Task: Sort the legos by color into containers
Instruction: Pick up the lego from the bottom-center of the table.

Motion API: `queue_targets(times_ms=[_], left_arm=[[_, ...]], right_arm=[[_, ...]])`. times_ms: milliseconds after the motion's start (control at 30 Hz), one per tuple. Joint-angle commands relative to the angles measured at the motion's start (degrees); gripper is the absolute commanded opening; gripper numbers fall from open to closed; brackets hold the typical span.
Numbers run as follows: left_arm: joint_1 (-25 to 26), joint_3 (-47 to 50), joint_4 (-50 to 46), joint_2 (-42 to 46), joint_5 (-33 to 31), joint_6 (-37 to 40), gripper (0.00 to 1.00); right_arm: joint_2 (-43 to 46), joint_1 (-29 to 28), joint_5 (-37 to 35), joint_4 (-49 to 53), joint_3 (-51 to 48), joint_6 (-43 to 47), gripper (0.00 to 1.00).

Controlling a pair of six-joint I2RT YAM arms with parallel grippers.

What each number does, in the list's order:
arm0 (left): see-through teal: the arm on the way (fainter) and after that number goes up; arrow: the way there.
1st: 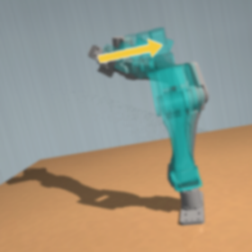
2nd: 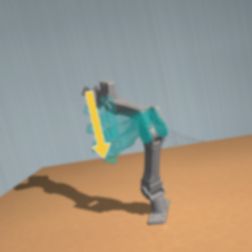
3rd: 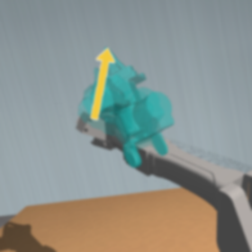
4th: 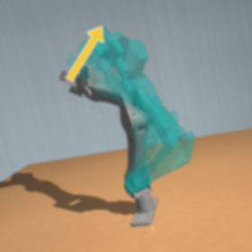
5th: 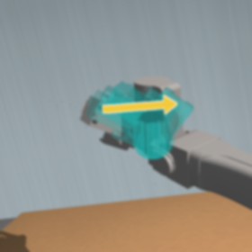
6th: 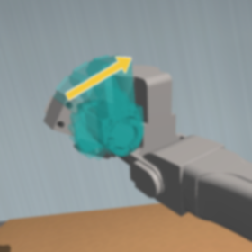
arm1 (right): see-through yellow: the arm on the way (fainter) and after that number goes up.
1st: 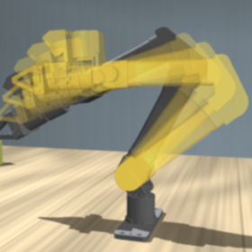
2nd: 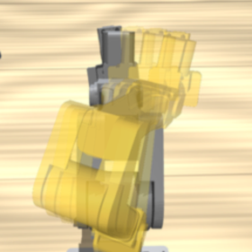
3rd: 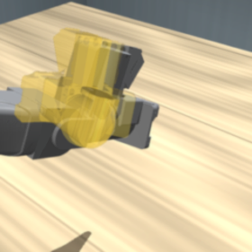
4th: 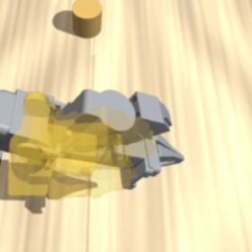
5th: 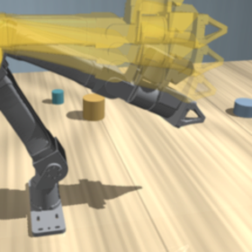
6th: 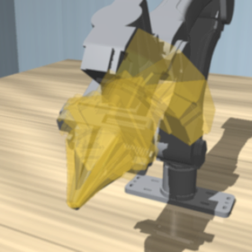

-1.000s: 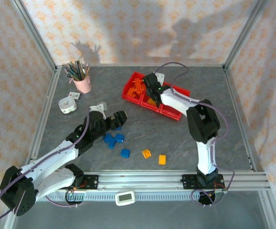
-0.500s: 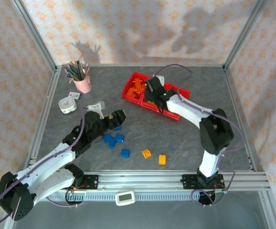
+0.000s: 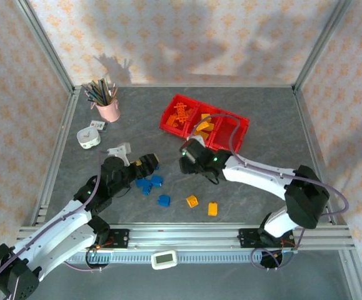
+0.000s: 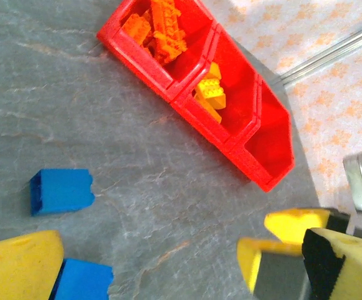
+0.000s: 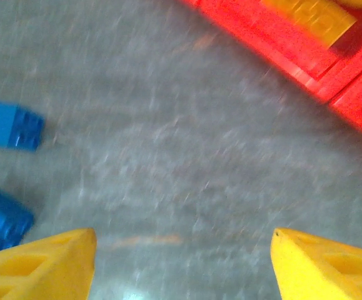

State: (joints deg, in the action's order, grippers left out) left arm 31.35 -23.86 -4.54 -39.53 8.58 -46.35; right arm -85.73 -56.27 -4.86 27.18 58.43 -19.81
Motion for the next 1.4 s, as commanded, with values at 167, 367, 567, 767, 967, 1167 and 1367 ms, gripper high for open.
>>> queue_targets(times_ms=[167,367,567,767,967,1167,1367], left_arm=[[-0.67,1.79,-6.24,5.15,-2.47,-1.90,0.99],[-0.63,2.63,-7.17,6.54,-2.68,-2.78,0.99],[-0.71,3.03,-6.39,6.32,-2.70,-2.96,0.99],[-0.71,2.94,-6.10,5.77,-2.34,-2.88,0.99],[-0.69,2.94,-6.60,6.56,-2.86,-2.96,0.99],[-0.68,2.69,-5.95,6.14,-2.82,-2.83,0.99],[-0.79,1.39,-4.17,4.02,-2.30,-2.11,0.99]], right_arm=[[-0.11,-10.59,-0.77,3.95,-2.99,-5.52,0.79],[-1.03,-12.02,-0.64,4.32,-8.05,-10.32,0.81],[-0.82,-12.24,1.35,1.47,-11.98,-11.48,0.70],[-2.81,-12.20,2.18,-1.02,-11.59,-10.43,0.64],[-4.83,-12.23,1.87,-1.87,-11.02,-9.91,0.51],[-3.20,-12.20,1.24,-1.83,-9.99,-9.81,0.37],[-0.46,-9.73,-1.24,1.50,-5.85,-7.47,0.34]])
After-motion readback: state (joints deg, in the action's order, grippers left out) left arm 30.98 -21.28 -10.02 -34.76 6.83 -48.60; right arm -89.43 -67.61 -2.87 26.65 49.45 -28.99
